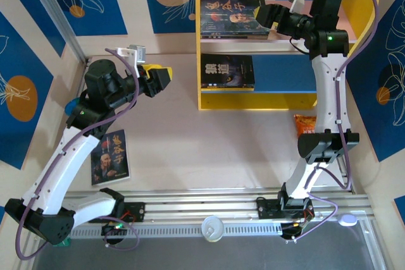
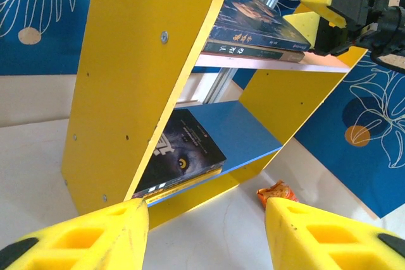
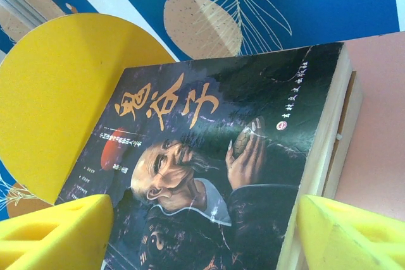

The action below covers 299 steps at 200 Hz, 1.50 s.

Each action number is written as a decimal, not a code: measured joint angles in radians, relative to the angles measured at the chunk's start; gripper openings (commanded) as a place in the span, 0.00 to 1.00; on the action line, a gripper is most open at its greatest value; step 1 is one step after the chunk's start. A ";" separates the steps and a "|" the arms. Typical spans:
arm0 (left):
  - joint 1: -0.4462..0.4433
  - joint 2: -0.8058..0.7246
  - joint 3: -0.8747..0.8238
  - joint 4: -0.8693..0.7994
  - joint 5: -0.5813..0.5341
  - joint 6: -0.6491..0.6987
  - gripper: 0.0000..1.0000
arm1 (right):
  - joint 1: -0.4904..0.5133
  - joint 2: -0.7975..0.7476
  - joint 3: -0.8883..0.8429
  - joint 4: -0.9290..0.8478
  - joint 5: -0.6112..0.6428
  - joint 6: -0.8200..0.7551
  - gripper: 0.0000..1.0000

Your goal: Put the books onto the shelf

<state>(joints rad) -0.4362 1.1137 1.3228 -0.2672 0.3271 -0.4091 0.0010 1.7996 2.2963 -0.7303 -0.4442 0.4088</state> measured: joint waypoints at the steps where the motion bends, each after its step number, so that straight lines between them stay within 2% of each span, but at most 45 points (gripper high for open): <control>1: 0.000 0.000 0.000 -0.001 0.000 0.000 0.52 | 0.000 0.000 0.000 0.000 0.000 0.000 0.77; 213: 0.011 -0.064 0.059 -0.243 -0.145 0.037 0.55 | -0.001 0.000 0.000 0.004 -0.004 0.000 0.83; 299: 0.027 -0.072 0.062 -0.282 -0.172 0.045 0.55 | -0.001 0.000 -0.001 0.003 -0.004 0.000 0.84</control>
<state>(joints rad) -0.4095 1.0416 1.3849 -0.5495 0.1555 -0.3645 -0.0002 1.7992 2.2951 -0.7269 -0.4480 0.4091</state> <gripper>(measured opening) 0.552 0.836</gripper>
